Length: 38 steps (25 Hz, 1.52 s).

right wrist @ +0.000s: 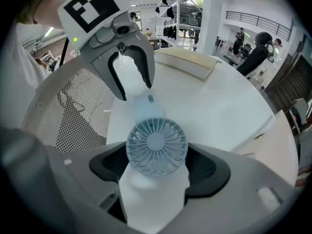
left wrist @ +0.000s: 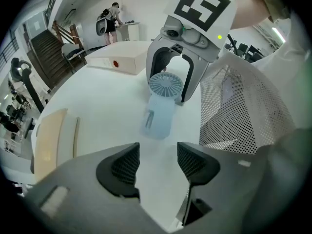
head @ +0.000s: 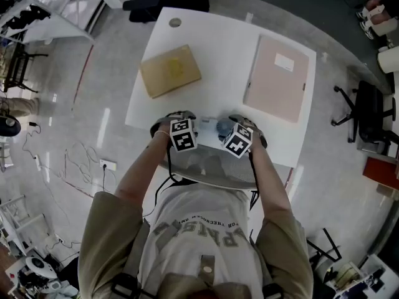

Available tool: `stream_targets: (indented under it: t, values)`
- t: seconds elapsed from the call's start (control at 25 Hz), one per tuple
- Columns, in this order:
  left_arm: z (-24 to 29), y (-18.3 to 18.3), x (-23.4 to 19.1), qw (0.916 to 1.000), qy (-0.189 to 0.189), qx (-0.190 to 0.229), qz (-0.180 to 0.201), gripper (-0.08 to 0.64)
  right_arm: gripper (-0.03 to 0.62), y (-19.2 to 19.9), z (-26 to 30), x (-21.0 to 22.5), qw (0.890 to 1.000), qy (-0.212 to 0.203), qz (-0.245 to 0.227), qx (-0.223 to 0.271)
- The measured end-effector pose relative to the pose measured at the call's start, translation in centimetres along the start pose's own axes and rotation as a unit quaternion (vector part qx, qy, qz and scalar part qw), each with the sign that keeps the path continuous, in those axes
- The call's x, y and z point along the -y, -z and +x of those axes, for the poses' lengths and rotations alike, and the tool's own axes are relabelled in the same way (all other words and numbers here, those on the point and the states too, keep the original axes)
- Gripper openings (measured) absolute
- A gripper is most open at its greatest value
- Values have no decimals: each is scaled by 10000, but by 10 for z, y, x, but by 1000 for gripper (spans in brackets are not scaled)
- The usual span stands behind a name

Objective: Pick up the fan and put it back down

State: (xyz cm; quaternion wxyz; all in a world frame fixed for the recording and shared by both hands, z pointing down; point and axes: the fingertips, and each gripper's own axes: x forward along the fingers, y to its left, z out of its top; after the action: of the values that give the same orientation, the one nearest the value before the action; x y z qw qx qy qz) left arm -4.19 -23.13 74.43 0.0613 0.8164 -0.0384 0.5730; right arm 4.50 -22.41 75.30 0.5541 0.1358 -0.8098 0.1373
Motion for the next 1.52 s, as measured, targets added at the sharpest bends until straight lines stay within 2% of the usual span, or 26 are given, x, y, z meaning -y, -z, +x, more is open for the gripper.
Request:
stream_targets:
  t: [0.36, 0.56, 0.68, 0.76, 0.84, 0.92, 1.12, 1.32, 1.44, 1.52]
  values:
    - [-7, -1, -1, 9997, -74, 162, -159, 249, 351, -3, -15, 1, 9996, 69, 193, 206]
    - [-20, 1, 4, 9995, -183, 265, -58, 249, 351, -3, -39, 6, 9978, 255, 429, 439]
    - [-31, 1, 3, 9979, -303, 499, -265, 249, 351, -9, -65, 15, 9915, 534, 789, 887]
    - [-39, 0, 0, 9959, -434, 686, -401, 249, 351, -14, -84, 25, 9835, 934, 958, 1217]
    - [-48, -2, -3, 9932, -598, 858, -506, 249, 350, -18, -104, 36, 9720, 1423, 1090, 1517]
    - [-60, -7, -8, 9886, -792, 1106, -651, 249, 350, -22, -124, 46, 9561, 1907, 1267, 1831]
    - [-99, -32, -18, 9666, -1377, 1904, -1025, 249, 324, -31, -176, 56, 9075, 2756, 1774, 2628]
    - [-149, -69, -21, 9350, -1877, 2764, -1192, 249, 281, -47, -233, 58, 8526, 3487, 1919, 3386]
    - [-182, -88, -24, 9107, -2244, 3245, -1223, 249, 273, -54, -262, 54, 8250, 3772, 1988, 3709]
    - [-207, -98, -27, 8909, -2489, 3560, -1327, 249, 267, -57, -282, 51, 8049, 3946, 2045, 3933]
